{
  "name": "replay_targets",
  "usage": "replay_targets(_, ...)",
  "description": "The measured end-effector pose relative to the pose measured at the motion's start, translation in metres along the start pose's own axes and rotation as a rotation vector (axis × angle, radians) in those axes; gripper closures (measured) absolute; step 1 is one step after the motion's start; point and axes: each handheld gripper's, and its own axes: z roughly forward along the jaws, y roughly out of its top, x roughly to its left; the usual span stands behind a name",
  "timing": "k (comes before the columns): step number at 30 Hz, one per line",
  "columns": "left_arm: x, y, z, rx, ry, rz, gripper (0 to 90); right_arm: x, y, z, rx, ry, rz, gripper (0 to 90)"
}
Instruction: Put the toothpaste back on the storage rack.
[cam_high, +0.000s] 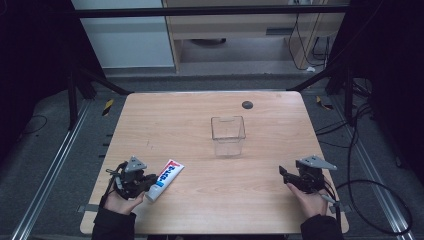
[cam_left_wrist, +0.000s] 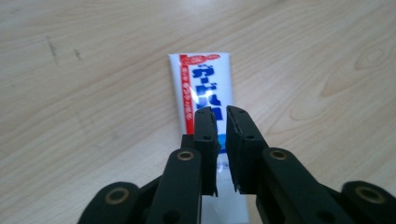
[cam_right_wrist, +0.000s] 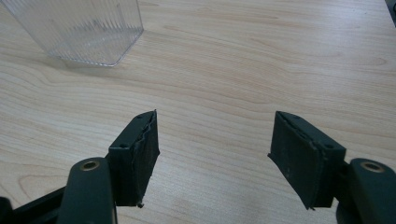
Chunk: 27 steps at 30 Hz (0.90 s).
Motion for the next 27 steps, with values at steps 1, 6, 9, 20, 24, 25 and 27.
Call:
replay_targets(1, 0.003, 0.002, -0.001, -0.004, 0.008, -0.006, 78.3, 0.0, 0.0, 0.0, -0.002, 0.0, -0.002, 32.2)
replay_targets(6, 0.013, 0.013, -0.004, -0.002, 0.042, -0.031, 65.7, -0.001, 0.0, 0.0, -0.001, 0.002, 0.0, 31.9)
replay_targets(9, 0.017, 0.021, -0.005, 0.021, 0.044, -0.032, 57.0, -0.001, 0.0, 0.001, 0.0, 0.001, -0.001, 31.8)
replay_targets(20, 0.017, 0.044, 0.007, 0.064, 0.04, 0.008, 45.0, -0.002, 0.001, 0.001, 0.004, -0.005, 0.0, 31.0)
replay_targets(24, 0.019, 0.045, 0.019, 0.112, 0.032, 0.011, 40.8, -0.001, 0.001, 0.001, 0.007, -0.007, -0.002, 31.0)
replay_targets(25, 0.019, 0.044, 0.022, 0.125, 0.032, 0.016, 40.1, -0.001, 0.001, 0.001, 0.007, -0.008, -0.005, 30.9)
replay_targets(27, 0.019, 0.043, 0.027, 0.144, 0.023, 0.019, 39.5, -0.001, 0.002, 0.002, 0.007, -0.006, -0.002, 30.9)
